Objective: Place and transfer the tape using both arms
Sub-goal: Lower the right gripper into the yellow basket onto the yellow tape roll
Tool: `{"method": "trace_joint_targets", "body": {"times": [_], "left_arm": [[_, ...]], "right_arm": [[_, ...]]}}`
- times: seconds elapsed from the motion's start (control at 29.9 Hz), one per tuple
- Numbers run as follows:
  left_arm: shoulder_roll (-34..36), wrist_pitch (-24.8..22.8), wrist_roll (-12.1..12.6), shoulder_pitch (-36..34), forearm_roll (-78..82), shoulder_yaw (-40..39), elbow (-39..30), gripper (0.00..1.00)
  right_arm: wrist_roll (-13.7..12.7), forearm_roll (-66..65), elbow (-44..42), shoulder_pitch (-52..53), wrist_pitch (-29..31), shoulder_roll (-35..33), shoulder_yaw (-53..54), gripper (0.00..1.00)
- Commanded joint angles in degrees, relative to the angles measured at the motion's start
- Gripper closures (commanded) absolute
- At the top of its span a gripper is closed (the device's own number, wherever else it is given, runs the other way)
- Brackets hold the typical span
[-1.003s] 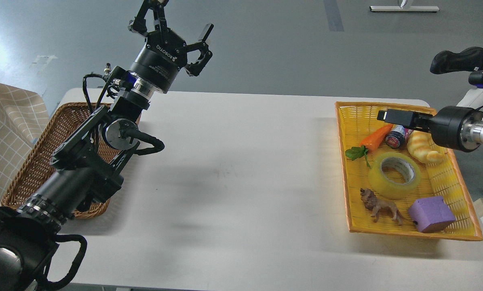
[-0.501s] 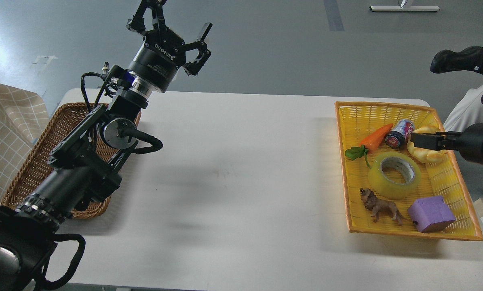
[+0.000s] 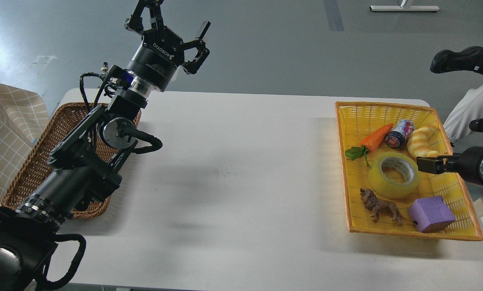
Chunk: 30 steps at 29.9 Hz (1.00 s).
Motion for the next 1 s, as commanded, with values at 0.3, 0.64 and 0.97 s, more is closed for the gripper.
{"method": "trace_joint_targets", "body": {"times": [0.3,0.64,0.97], "left_arm": [[0.2,0.0,0.1,-0.2,0.0,0.0,-0.1,0.02],[0.2,0.0,0.1,-0.2,0.0,-0.1,-0.1,0.02],[0.2,0.0,0.1,-0.1,0.0,-0.1,-0.1,0.02]], "right_arm": [[-0.5,-0.5,-2.0,-0.1,0.0,4.9,0.1,0.14],[-2.8,-0.4,-4.9,-0.2,0.0,7.9,0.0,0.33],[-2.9,-0.1,-5.0,-0.3,0.0,8.4,-0.1,0.57]]}}
